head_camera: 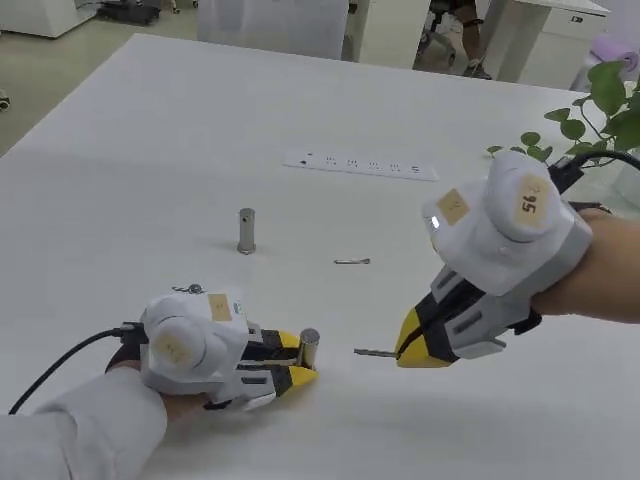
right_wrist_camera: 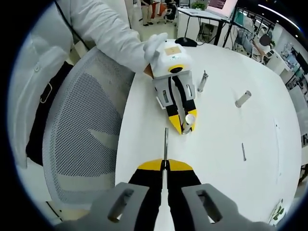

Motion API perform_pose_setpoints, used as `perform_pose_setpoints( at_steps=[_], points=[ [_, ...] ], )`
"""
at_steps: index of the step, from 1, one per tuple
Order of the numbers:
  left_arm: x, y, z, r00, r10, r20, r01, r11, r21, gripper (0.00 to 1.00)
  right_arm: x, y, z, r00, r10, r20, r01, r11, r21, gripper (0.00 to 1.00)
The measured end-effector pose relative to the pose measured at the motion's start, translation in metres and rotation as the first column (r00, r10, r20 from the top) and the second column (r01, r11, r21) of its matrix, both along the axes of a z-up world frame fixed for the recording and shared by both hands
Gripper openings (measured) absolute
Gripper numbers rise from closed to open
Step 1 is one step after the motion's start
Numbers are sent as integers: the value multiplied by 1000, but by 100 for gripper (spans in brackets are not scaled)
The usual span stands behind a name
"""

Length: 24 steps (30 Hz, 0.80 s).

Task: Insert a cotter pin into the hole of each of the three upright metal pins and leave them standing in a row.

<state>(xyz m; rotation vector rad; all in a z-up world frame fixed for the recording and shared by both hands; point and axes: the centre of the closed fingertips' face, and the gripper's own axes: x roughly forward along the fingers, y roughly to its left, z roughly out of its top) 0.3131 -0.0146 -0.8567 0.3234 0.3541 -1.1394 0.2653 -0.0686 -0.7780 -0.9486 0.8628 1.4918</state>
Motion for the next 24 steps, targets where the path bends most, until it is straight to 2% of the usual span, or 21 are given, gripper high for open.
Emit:
perform_pose_setpoints(
  at_steps=[7,17,24],
  points=[
    [1,1,0,999,43,-14,-43,999,-2,11,7,6,-6,1000,-22,21,23,999,-36,3],
    [2,2,0,996,87,-19,-88,996,-20,11,15,7,-19,995,-97,5,97,993,-66,3],
    [3,1,1,994,103,-22,-104,994,-31,11,21,6,-27,987,-163,-8,162,981,-103,3]
  ],
)
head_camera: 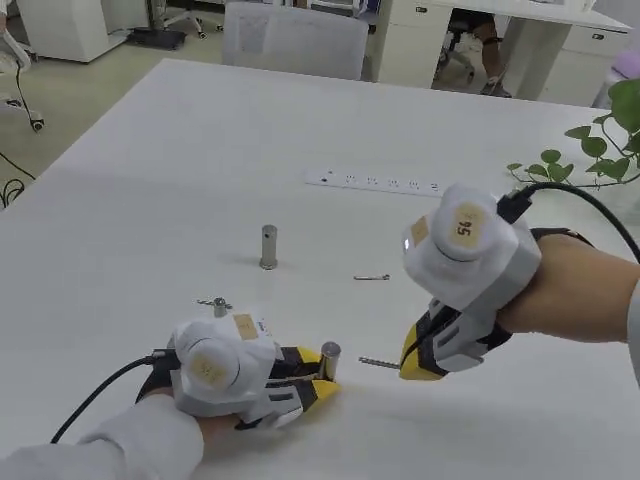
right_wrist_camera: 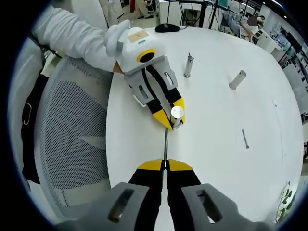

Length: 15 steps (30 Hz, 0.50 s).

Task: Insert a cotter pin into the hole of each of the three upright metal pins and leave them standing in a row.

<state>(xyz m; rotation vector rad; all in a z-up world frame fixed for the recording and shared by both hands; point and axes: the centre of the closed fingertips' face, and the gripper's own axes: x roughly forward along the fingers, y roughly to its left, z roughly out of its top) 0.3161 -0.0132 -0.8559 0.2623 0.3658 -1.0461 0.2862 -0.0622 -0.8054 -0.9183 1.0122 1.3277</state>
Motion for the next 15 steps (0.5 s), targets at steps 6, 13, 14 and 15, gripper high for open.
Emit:
perform_pose_setpoints(
  at_steps=[6,13,14,15],
  points=[
    [0,-1,0,1000,5,1,-5,1000,-8,11,2,4,-5,999,-28,-18,27,999,-29,3],
    [0,-1,-1,1000,4,4,-4,1000,-7,11,5,8,-10,999,-44,-24,43,998,-54,3],
    [0,-1,-1,1000,4,4,-4,1000,-6,11,5,9,-9,999,-47,-24,46,997,-55,3],
    [0,-1,-1,1000,4,5,-4,1000,-6,11,6,9,-9,998,-51,-23,50,997,-57,3]
  ],
)
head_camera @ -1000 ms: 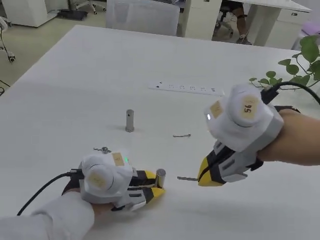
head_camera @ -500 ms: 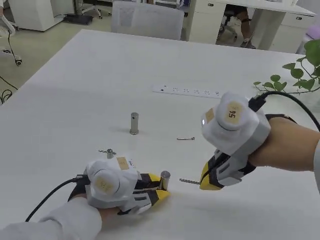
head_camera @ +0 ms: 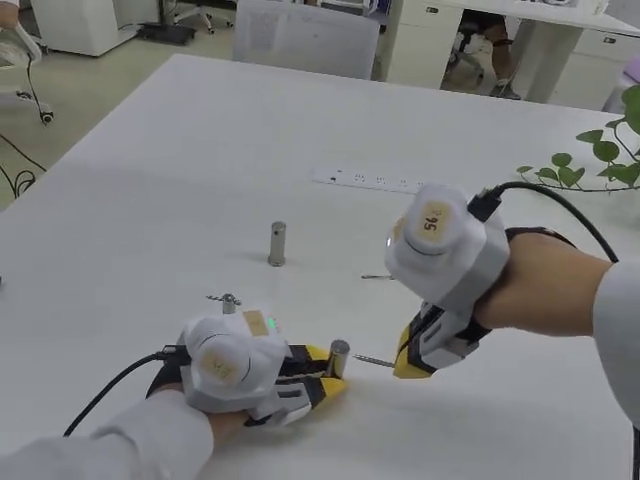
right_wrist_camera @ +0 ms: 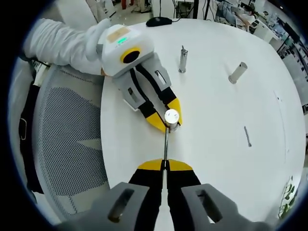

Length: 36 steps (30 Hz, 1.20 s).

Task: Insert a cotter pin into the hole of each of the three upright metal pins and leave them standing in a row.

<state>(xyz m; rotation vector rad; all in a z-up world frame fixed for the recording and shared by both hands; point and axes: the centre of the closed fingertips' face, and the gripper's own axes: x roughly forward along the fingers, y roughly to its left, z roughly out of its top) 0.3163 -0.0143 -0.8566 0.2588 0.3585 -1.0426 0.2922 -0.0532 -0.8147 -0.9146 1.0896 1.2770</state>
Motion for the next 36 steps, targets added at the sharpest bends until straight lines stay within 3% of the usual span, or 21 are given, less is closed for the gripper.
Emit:
perform_pose_setpoints(
  at_steps=[36],
  points=[
    [1,0,-1,1000,2,3,-2,1000,8,11,3,7,-6,1000,-24,-11,24,1000,-19,2]
  ],
)
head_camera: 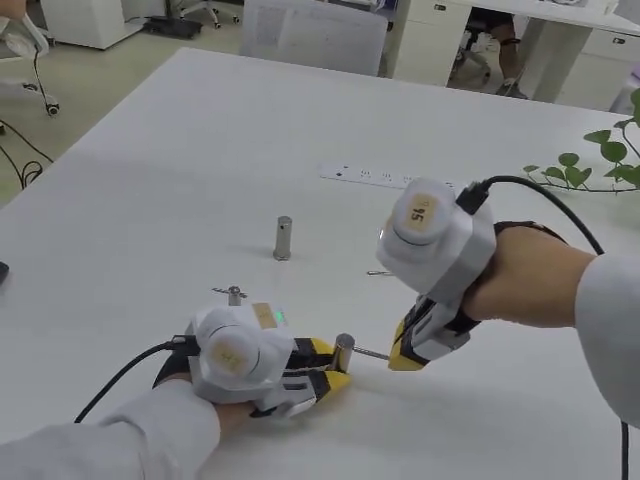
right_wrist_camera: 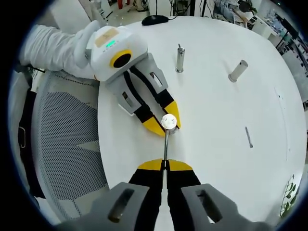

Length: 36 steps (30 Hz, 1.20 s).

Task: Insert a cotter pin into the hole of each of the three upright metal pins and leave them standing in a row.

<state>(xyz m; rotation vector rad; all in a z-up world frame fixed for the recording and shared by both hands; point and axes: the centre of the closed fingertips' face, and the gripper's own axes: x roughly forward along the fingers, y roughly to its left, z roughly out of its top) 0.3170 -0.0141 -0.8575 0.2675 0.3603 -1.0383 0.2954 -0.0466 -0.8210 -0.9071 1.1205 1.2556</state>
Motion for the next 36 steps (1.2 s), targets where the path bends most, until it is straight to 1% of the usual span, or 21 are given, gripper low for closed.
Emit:
perform_pose_setpoints(
  at_steps=[8,16,23,29,36],
  points=[
    [1,0,0,1000,6,2,-6,1000,3,11,0,1,-1,1000,-20,-7,20,1000,-3,2],
    [1,-1,0,1000,10,3,-10,1000,5,11,0,1,2,999,-41,-18,40,999,-16,2],
    [2,-1,0,1000,11,4,-11,1000,6,11,1,1,3,999,-32,-10,32,999,-33,2],
    [2,-1,1,1000,12,4,-12,1000,6,11,1,3,4,999,-32,-6,32,999,-37,2],
    [1,-1,1,1000,13,5,-13,1000,5,11,0,4,5,999,-47,-7,47,999,-26,3]
  ],
)
